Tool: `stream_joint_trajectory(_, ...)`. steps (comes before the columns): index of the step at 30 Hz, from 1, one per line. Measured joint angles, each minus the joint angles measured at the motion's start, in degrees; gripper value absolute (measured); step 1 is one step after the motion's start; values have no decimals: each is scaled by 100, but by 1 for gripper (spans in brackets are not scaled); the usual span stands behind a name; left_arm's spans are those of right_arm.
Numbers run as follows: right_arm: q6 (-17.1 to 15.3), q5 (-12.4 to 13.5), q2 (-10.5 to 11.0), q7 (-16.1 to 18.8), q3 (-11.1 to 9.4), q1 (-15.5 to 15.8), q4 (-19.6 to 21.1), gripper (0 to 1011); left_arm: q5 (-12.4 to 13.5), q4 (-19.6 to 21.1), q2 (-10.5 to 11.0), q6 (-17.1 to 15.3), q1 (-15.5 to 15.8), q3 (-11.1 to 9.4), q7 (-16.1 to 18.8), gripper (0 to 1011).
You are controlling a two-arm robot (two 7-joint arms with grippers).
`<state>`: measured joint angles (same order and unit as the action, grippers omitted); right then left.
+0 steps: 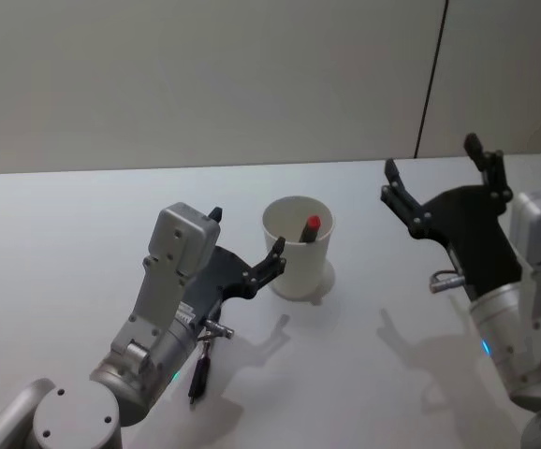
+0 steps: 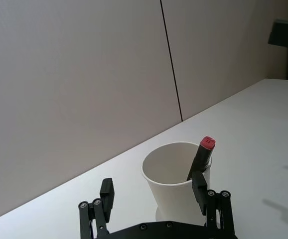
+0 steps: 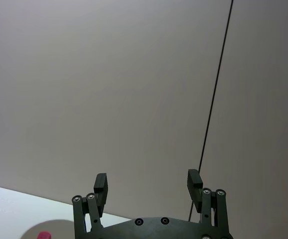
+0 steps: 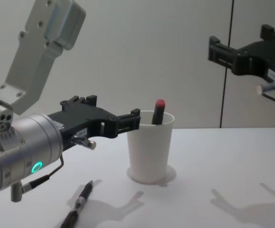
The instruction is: Place the pen into the pen holder.
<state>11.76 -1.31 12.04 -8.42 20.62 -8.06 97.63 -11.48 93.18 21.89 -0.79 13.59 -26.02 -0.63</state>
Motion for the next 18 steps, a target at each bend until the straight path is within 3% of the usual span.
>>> stream_joint_trajectory(18,-186,188,257,-379,-171,472,347,1002,0,0,0,0,0,0,0,1003)
